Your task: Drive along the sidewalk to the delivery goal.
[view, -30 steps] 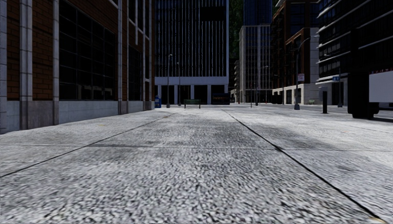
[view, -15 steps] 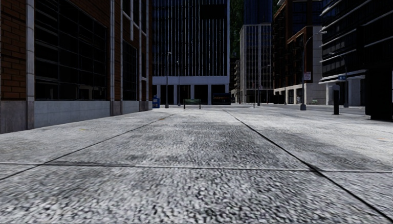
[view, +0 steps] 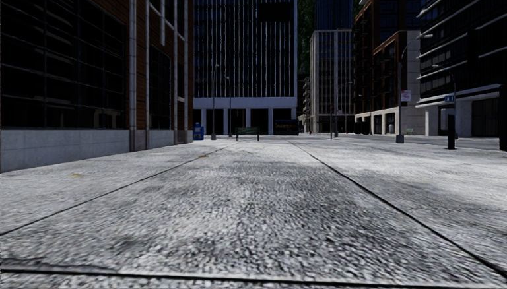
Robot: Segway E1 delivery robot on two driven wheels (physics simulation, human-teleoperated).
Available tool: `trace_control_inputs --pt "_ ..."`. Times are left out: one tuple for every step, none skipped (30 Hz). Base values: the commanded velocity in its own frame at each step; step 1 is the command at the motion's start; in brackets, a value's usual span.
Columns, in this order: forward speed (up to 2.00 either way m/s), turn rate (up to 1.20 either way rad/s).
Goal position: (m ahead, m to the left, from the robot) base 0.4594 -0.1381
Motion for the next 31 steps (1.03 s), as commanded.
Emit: trace_control_inputs --pt "0.01 0.00" --pt "0.00 0.00" --pt "0.00 0.00" --pt "0.00 0.00" --pt "0.00 0.00" --pt "0.00 0.00" --pt "0.00 0.00" --pt "0.00 0.00" --pt "0.00 0.00" --pt "0.00 0.00" --pt "0.00 0.00" --pt "0.00 0.00" --pt "0.00 0.00" --pt "0.00 0.00" --pt "0.00 0.00" --pt "0.00 0.00" --pt "0.00 0.00" --pt "0.00 0.00" --pt "0.00 0.00" --pt "0.00 0.00" --pt "0.00 0.00" --pt "0.00 0.00" --pt "0.00 0.00" --pt "0.00 0.00" --pt "0.00 0.00" --pt "0.00 0.00" --pt "0.00 0.00" --pt "0.00 0.00" --pt "0.00 0.00" --pt "0.00 0.00" --pt "0.00 0.00"
